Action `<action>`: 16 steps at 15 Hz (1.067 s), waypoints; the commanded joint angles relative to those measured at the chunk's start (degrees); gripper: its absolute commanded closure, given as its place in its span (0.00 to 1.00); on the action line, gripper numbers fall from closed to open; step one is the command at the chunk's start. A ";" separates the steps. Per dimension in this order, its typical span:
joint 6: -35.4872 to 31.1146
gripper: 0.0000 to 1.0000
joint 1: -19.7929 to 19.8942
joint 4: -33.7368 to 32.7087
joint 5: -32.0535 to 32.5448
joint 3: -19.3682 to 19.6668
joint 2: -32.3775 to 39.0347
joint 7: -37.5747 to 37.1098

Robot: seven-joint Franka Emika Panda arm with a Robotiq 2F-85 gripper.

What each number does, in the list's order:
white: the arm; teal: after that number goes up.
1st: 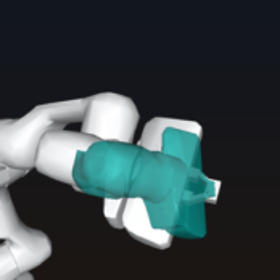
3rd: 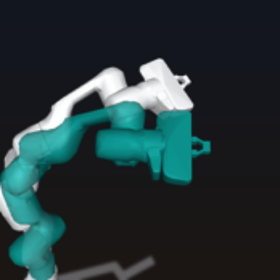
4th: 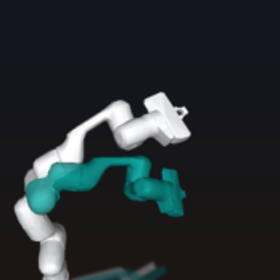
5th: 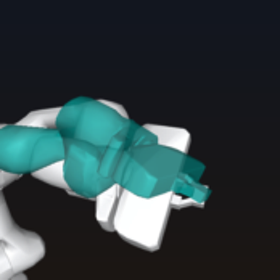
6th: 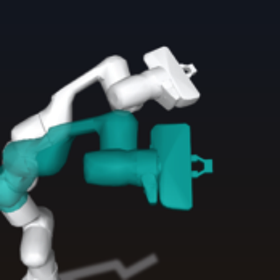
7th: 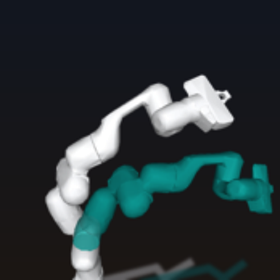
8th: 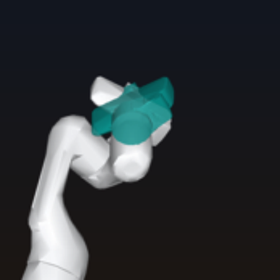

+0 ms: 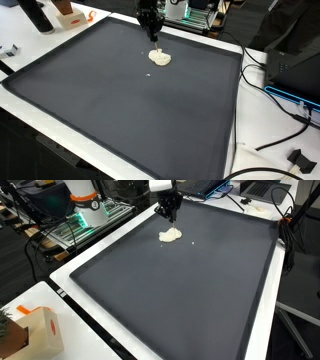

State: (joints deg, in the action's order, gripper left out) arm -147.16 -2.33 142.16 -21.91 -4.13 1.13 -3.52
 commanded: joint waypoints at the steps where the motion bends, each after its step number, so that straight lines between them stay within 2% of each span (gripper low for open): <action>1: 0.97 0.97 -0.34 1.82 7.70 0.48 -2.58 -8.07; 6: 1.97 0.97 -0.31 1.72 13.35 0.35 -2.90 -13.40; 8: 0.89 0.97 -0.32 0.47 11.60 0.35 -1.37 -11.48; 9: 0.90 0.88 -0.32 0.41 11.66 0.35 -1.37 -11.55; 12: 0.90 0.88 -0.32 0.22 11.66 0.35 -1.34 -11.53; 13: 0.90 0.97 -0.32 0.22 11.66 0.35 -1.34 -11.53; 16: 2.72 0.97 -0.23 -0.83 11.14 0.45 0.48 -11.15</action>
State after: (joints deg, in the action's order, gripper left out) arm -146.30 -2.32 142.34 -10.28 -4.12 0.07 -15.03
